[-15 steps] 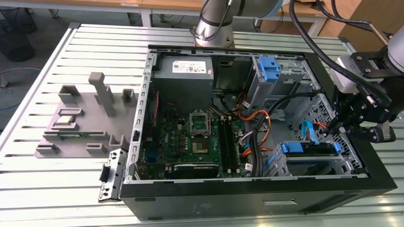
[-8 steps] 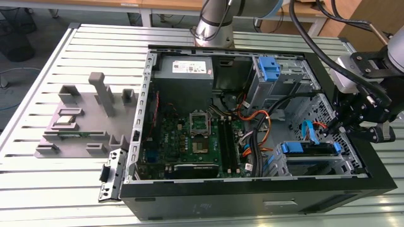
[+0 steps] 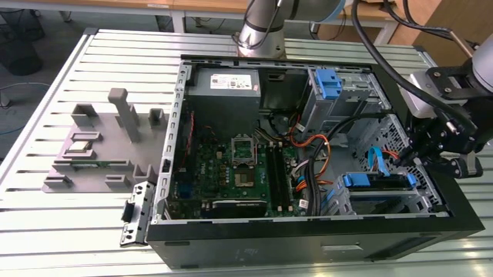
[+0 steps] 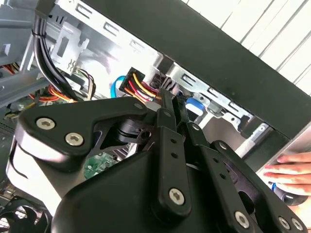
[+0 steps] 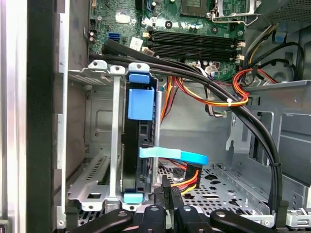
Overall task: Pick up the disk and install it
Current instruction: 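Insert the second disk wire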
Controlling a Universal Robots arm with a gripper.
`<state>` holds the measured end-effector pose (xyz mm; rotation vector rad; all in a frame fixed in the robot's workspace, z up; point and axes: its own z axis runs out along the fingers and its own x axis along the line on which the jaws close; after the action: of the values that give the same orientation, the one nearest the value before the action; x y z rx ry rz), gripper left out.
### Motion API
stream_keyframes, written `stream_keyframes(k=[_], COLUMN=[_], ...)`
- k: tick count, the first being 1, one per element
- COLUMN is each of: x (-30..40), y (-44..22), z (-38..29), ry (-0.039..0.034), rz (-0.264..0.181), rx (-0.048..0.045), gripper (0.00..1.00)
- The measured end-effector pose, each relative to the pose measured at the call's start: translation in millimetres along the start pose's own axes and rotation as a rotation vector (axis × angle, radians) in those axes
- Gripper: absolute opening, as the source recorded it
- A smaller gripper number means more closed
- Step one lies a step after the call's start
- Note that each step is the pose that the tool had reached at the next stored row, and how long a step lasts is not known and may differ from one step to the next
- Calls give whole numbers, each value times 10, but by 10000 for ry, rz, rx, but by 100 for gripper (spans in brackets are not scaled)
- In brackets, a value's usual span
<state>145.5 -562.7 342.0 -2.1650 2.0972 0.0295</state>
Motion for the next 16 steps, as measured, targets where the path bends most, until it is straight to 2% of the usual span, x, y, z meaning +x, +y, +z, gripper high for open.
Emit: stream_keyframes(k=[4,9,16], x=[60,80,127], y=[43,81,106], z=[-9,-13,8], ry=[0,-20,-43], rz=[-17,-128,-428], rx=[59,144,197], gripper=[16,16,16])
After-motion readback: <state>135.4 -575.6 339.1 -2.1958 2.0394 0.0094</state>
